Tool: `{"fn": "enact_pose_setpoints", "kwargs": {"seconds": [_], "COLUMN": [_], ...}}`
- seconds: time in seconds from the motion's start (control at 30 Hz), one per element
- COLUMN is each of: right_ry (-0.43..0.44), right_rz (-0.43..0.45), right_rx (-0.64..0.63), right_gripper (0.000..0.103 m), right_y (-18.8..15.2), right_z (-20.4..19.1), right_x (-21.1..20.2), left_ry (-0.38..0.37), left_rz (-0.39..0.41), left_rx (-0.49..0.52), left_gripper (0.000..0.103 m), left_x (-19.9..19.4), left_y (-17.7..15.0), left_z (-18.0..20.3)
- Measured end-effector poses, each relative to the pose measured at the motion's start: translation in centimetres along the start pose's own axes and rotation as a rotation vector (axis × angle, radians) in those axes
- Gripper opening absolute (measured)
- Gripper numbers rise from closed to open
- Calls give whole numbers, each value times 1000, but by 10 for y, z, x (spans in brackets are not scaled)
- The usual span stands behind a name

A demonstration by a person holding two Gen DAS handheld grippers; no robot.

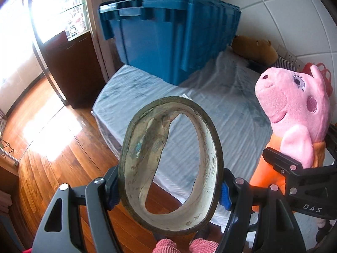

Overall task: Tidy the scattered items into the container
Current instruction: 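Lift the tape roll and pig plush and carry both toward the blue crate, then lower both tools into the blue crate and release the tape roll and pig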

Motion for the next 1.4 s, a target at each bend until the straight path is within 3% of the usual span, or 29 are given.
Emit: {"fn": "enact_pose_setpoints", "kwargs": {"seconds": [0.23, 0.4, 0.67, 1.07, 1.4], "right_ry": [1, 0, 4, 59, 129], "right_rz": [22, 35, 45, 88, 158], "right_rx": [-14, -29, -56, -116, -152], "right_gripper": [81, 81, 81, 81, 81], "right_y": [32, 58, 104, 173, 250], "right_z": [-50, -81, -83, -71, -77], "right_x": [21, 27, 44, 71, 59], "left_ry": [8, 12, 6, 43, -37], "left_rz": [14, 17, 24, 60, 143], "left_rx": [-4, -2, -14, -58, -13], "left_gripper": [70, 70, 70, 70, 70], "left_x": [12, 20, 37, 61, 62], "left_y": [3, 9, 36, 107, 193], "left_z": [-61, -85, -97, -113, -139]}}
Point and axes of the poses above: each gripper's, at about its wrist camera, not at the fingertips, and x roughly the way its jaws point, z to its right, y to its top, the point moved 3 cm from there along x, roughly the way its jaws point, and after that the axes turned 13 degrees about y, right-handed, at the moved point
